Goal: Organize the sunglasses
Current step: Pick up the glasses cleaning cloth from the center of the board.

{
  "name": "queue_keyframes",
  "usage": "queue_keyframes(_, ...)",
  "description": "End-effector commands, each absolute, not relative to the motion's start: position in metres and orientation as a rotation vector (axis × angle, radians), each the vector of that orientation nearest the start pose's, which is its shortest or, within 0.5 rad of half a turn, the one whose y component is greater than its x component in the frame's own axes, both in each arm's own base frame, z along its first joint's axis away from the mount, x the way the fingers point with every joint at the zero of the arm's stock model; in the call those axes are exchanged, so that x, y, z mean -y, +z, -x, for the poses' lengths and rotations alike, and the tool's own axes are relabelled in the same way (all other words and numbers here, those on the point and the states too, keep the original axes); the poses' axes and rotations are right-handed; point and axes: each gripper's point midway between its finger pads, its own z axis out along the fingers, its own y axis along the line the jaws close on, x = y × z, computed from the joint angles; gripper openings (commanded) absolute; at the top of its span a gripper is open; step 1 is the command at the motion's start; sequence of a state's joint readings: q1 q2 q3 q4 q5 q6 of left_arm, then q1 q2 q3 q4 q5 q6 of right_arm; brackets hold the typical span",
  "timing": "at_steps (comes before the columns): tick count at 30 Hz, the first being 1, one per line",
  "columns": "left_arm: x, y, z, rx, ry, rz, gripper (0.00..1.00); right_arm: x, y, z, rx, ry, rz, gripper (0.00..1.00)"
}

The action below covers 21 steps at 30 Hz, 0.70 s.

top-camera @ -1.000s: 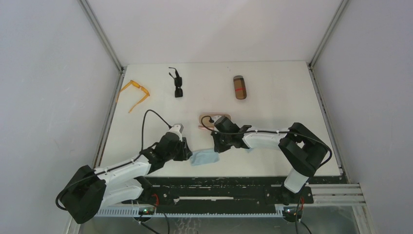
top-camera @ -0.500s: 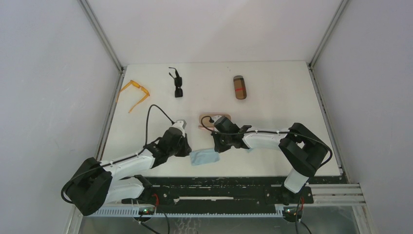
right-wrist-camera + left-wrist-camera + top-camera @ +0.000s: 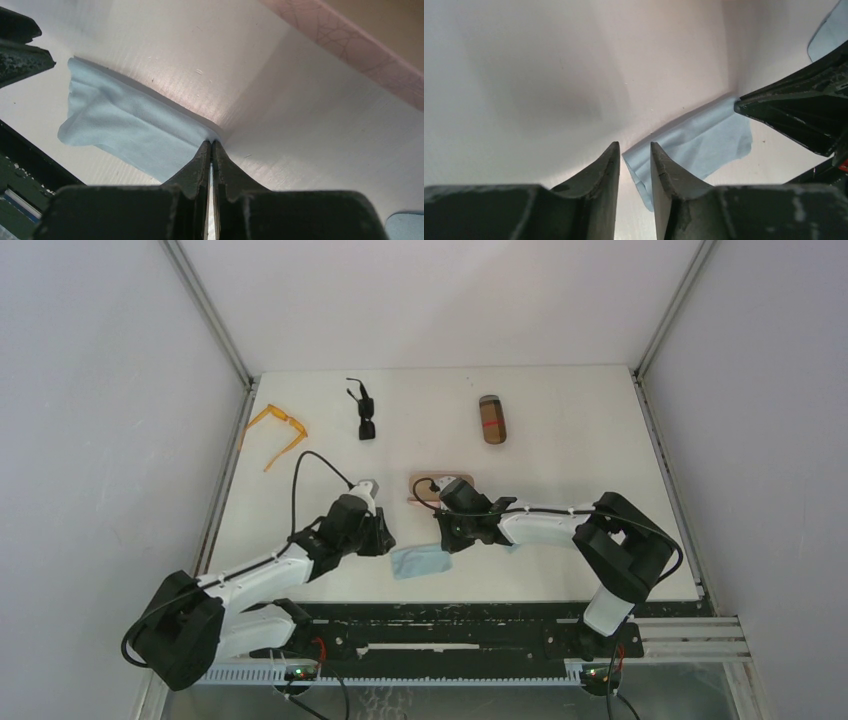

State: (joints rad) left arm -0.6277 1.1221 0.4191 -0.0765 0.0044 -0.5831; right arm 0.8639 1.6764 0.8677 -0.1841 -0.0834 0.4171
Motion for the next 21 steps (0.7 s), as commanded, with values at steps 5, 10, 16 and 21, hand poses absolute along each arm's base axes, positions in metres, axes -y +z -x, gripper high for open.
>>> queue_keyframes(5, 0.202, 0.051, -0.202, -2.404, -0.703, -0.097, 0.34, -0.295, 0.024, -0.218, -2.554, 0.545, 0.636, 0.0)
queue_keyframes(10, 0.207, 0.05, -0.199, -2.409, -0.72, -0.103, 0.24, -0.297, 0.025, -0.216, -2.553, 0.55, 0.638, 0.0)
queue_keyframes(16, 0.209, 0.039, -0.197, -2.458, -0.691, -0.119, 0.24, -0.297, 0.025, -0.216, -2.553, 0.548, 0.641, 0.0)
queue_keyframes(21, 0.207, 0.031, -0.194, -2.501, -0.624, -0.141, 0.25, -0.297, 0.026, -0.217, -2.548, 0.55, 0.638, 0.0)
